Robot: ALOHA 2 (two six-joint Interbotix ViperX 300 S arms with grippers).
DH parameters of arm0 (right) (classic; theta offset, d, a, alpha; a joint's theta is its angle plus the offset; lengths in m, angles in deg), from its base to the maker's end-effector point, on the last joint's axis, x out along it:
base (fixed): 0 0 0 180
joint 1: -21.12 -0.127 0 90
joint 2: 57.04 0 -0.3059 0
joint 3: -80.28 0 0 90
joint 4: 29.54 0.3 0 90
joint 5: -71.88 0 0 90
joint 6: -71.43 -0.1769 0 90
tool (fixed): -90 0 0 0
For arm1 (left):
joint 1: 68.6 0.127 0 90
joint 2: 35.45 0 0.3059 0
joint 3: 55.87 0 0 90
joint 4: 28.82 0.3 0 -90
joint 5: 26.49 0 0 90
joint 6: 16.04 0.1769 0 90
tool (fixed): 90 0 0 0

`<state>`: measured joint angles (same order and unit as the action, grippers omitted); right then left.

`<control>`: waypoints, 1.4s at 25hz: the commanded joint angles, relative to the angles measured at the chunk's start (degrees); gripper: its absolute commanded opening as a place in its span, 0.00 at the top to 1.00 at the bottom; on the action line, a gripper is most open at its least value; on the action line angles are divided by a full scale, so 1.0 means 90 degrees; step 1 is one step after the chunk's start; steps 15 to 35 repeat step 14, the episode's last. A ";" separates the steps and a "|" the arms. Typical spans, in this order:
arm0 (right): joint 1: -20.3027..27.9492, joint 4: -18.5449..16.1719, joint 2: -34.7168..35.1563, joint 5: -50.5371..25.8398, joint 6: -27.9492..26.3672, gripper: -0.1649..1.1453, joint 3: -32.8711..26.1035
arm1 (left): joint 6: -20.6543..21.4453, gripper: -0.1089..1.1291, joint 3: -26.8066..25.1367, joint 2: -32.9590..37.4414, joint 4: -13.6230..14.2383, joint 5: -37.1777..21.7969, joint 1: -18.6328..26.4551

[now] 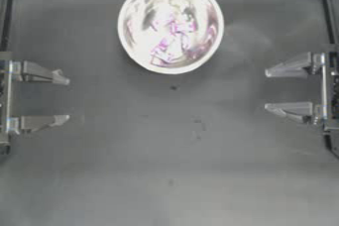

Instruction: Put candies in bowl

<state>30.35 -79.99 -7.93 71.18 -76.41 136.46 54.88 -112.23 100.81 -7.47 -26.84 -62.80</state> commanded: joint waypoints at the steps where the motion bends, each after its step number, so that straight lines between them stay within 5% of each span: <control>1: 0.0029 0.0029 0.0020 0.0088 0.0000 0.13 -0.0029 | -0.0010 0.12 0.0010 0.0010 0.0000 0.0020 0.0000; 35: 0.0029 0.0117 -0.0273 0.0137 -0.0020 0.13 0.0078 | -0.0020 0.12 -0.0107 0.0215 -0.0020 0.0020 0.0000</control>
